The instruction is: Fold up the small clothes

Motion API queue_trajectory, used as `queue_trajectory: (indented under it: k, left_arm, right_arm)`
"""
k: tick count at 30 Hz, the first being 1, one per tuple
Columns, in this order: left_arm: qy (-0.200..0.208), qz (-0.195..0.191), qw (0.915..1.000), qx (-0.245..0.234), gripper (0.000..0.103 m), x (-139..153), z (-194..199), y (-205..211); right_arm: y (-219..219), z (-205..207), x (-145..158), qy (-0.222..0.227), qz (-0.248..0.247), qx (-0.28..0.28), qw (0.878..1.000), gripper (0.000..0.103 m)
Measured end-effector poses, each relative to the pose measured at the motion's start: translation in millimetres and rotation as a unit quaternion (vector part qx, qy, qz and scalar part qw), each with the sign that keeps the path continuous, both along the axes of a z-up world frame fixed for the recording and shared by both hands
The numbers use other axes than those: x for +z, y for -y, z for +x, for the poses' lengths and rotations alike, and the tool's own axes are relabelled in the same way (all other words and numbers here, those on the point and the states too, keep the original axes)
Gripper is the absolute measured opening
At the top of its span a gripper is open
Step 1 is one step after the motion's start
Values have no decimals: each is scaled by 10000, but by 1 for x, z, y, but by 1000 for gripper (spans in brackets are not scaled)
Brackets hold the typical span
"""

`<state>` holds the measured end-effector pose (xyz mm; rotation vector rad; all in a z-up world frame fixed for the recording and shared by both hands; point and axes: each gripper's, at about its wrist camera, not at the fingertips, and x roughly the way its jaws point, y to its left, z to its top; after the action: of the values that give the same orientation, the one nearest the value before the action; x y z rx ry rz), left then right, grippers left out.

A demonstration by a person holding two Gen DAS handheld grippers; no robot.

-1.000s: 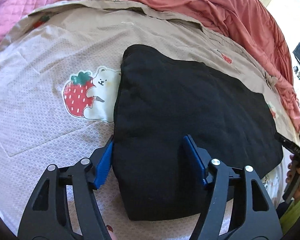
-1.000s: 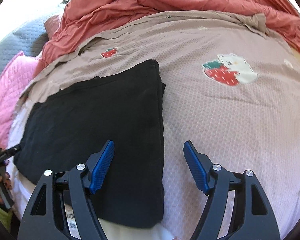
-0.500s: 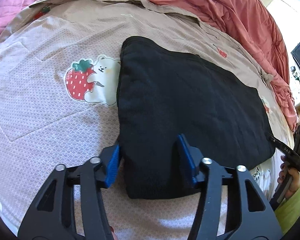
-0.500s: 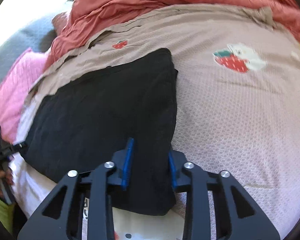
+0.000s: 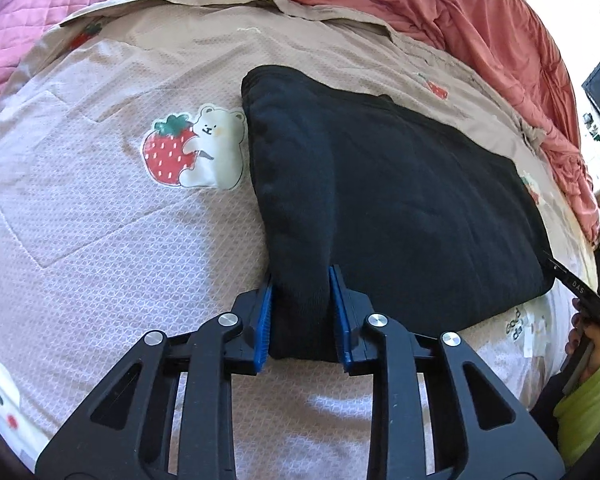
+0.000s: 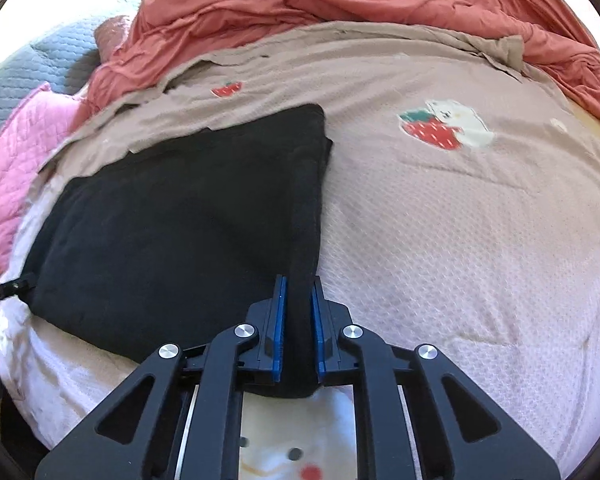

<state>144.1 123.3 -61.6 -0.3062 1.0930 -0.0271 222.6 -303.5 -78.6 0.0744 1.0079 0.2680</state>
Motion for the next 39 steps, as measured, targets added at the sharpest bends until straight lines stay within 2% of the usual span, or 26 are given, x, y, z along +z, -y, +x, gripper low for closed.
queue_trajectory:
  k: [5,8,10,14,16,20,22,26,27,28,32,34,39]
  left_arm:
    - [-86,-46,10000,-9,26,-8,2,-2]
    - [-88,-79,9999,-61,26,-9,4,-4]
    - [-82,-106,9999,-88,28,-9,5,-5]
    - [-119,-166,9997,-132,36,-9,5,-6]
    - [-122,-179,9996,-177,38,-9,5,-4]
    - [-80,-151,9996,-235,42,-4,5,-2]
    - [-79,-171,9995,-246,42,-2,6,-1]
    - [-48,-212,9995,-244,46,1,5,-3]
    - [-35,-249,9994,-237,48,2,5,-3]
    - [-25,-296,9993,-229,49,3,5,-4]
    - [3,-295,9993,-243,51,7,5,-4]
    - [6,-296,9993,-242,53,9,5,-4]
    - [125,-368,9990,-208,57,21,3,-7]
  right_arm:
    - [-8,0,-6,114,-395,40,9991,15]
    - [-8,-1,-7,149,-432,11,9990,17]
    - [-6,-1,-8,148,-429,-84,9989,25]
    - [2,-4,-9,76,-322,-342,9989,33]
    - [3,-5,-9,72,-367,-448,9983,41]
    - [2,-10,-6,87,-484,-567,9972,49]
    - [3,-13,-5,105,-565,-624,9964,57]
    - [4,-19,-2,108,-569,-713,9958,59]
    - [4,-21,-1,108,-573,-719,9957,62]
    - [4,-22,0,111,-602,-738,9954,70]
    - [3,-30,6,177,-664,-782,9946,72]
    - [2,-34,9,209,-658,-784,9945,82]
    - [-2,-43,19,301,-678,-774,9942,84]
